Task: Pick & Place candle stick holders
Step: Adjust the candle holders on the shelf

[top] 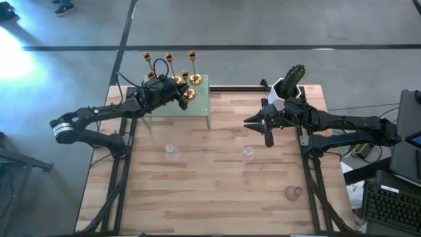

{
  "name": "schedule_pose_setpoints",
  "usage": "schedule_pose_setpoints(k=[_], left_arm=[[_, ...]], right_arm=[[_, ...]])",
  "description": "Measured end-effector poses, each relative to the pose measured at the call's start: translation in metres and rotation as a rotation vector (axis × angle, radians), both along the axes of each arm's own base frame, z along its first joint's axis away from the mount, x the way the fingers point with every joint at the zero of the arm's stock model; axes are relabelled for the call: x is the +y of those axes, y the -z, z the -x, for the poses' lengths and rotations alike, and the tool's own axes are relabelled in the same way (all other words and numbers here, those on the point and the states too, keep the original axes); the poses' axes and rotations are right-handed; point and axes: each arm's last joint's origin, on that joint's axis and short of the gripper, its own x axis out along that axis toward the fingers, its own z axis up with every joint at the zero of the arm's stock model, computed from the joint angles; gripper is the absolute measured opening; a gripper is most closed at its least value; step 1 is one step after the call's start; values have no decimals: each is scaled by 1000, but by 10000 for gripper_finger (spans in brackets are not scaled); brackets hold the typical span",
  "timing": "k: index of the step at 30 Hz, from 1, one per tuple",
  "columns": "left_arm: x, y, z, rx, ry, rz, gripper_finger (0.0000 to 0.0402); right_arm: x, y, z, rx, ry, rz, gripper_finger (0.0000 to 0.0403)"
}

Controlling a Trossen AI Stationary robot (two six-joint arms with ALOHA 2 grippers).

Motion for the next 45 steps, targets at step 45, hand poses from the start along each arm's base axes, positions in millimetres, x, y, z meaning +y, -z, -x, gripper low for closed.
schedule_pose_setpoints(k=[45], left_arm=[[-63,-37,29,-132,520,245,190]], right_arm=[[0,0,0,0,0,0,88]])
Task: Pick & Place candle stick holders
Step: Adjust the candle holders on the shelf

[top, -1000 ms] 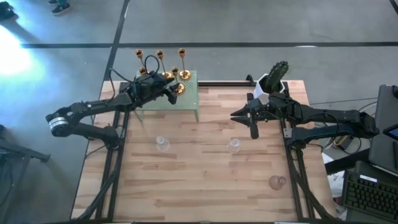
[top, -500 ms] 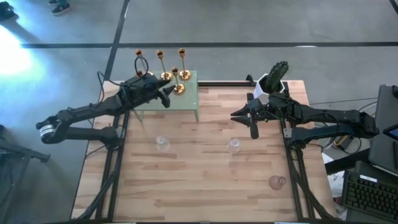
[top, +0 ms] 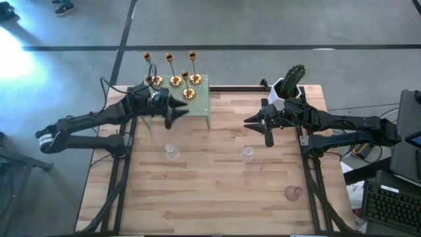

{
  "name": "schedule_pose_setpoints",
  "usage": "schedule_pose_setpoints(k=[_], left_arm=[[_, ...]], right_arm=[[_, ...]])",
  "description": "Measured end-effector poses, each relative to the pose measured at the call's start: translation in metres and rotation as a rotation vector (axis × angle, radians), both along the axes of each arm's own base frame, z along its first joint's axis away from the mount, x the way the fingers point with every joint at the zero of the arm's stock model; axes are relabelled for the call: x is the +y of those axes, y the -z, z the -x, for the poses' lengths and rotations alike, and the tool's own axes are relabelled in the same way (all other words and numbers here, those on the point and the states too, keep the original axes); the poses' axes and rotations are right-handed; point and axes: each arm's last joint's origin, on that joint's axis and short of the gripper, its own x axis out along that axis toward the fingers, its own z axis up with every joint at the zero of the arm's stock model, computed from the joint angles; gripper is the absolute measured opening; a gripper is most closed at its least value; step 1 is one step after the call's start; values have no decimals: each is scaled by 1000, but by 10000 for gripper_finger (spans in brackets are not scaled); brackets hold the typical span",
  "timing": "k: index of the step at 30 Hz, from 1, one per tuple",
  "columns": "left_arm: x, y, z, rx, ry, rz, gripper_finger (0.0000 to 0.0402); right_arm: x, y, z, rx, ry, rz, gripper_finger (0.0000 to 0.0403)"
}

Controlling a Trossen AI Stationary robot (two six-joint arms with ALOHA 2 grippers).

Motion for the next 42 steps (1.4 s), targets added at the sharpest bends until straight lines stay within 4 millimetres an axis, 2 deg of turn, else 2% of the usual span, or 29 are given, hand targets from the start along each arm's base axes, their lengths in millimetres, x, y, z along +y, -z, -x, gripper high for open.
schedule_pose_setpoints(k=[3,7,12,16,20,28,32,42], left_arm=[[-10,1,4,25,113,56,190],[-27,8,18,156,98,132,190],[-47,16,45,326,-157,121,188],[-56,14,58,331,-356,30,188],[-58,14,61,333,-483,-35,188],[-54,35,79,529,-772,-53,188],[-52,36,79,515,-863,-111,188],[-46,48,60,426,-1055,-292,187]], right_arm=[[0,0,0,0,0,0,82],[0,0,0,0,0,0,73],[0,0,0,0,0,0,66],[0,0,0,0,0,0,63],[0,0,0,0,0,0,66],[0,0,0,0,0,0,80],[0,0,0,0,0,0,85],[0,0,0,0,0,0,91]])
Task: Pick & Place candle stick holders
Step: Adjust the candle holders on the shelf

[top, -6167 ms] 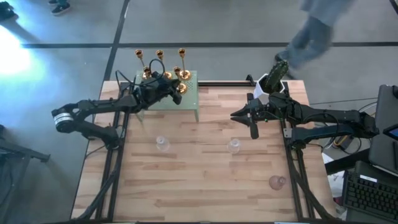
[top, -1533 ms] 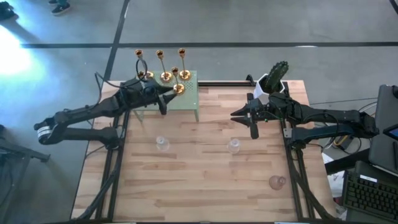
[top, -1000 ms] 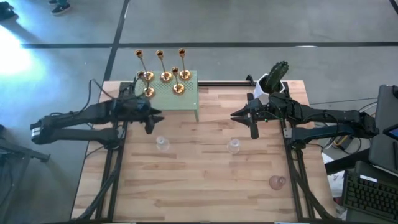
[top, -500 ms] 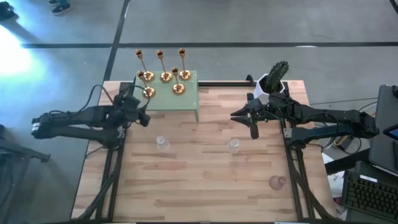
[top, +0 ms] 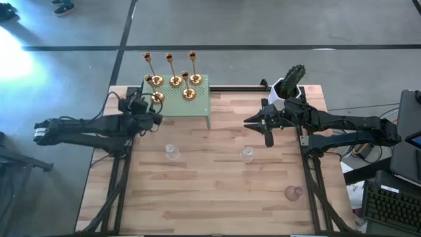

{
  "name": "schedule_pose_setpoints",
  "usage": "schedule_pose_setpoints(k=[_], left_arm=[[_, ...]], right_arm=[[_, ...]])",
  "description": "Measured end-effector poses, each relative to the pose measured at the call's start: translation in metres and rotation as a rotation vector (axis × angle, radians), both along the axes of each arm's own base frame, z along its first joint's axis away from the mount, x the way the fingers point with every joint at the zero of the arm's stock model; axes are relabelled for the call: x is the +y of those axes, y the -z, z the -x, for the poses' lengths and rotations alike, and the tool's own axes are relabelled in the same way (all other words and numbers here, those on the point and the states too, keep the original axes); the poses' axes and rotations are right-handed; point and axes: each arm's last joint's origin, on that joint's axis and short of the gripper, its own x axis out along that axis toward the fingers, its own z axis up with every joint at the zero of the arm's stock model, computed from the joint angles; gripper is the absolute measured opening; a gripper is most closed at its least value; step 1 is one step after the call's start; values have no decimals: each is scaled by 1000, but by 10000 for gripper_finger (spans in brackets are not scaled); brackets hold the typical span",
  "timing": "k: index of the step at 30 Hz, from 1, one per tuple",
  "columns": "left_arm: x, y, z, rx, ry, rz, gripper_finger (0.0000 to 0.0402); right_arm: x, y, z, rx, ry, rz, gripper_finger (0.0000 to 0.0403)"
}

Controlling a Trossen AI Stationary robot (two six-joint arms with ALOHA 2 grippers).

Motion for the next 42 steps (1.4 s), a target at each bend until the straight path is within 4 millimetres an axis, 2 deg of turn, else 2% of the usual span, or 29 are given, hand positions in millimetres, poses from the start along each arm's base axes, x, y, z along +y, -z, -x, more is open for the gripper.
schedule_pose_setpoints(k=[5,11,17,25,33,37,42], left_arm=[[1,8,-1,-39,-70,-60,187],[1,18,-4,-85,-14,-31,187],[2,17,-9,-131,35,-95,187],[13,20,-4,-227,54,-140,187],[28,25,0,-253,53,-133,186],[34,24,2,-269,66,-129,173],[41,23,2,-296,102,-124,137]], right_arm=[[0,0,0,0,0,0,82],[0,0,0,0,0,0,70],[0,0,0,0,0,0,64],[0,0,0,0,0,0,71],[0,0,0,0,0,0,84],[0,0,0,0,0,0,88],[0,0,0,0,0,0,91]])
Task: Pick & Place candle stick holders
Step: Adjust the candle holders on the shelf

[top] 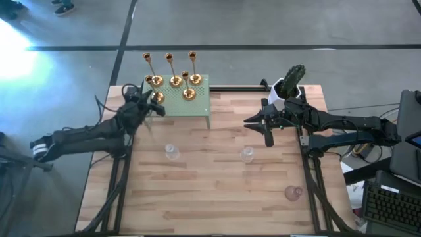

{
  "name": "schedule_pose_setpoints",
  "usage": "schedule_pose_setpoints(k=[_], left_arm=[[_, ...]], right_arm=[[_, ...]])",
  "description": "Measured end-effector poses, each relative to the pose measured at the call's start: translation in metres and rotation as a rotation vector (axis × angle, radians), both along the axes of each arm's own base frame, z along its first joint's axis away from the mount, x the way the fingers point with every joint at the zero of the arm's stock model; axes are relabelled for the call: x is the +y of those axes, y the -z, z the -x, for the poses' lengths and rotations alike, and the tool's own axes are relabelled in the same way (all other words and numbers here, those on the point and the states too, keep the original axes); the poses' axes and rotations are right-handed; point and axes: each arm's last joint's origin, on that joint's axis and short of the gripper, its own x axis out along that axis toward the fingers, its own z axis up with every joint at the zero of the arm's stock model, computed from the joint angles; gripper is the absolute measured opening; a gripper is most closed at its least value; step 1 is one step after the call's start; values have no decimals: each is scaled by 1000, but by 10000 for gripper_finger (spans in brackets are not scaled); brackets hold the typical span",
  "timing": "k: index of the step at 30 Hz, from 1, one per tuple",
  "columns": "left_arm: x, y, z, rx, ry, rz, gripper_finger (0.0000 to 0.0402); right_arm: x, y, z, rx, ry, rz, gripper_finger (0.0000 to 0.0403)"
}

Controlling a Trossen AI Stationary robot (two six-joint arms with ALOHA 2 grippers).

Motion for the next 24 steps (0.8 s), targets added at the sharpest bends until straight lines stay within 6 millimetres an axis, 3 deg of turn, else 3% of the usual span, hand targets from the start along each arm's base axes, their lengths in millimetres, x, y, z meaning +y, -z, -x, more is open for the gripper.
schedule_pose_setpoints(k=[10,24], left_arm=[[6,3,-4,7,26,8,14],[10,2,-8,12,54,-7,3]], right_arm=[[0,0,0,0,0,0,76],[0,0,0,0,0,0,80]])
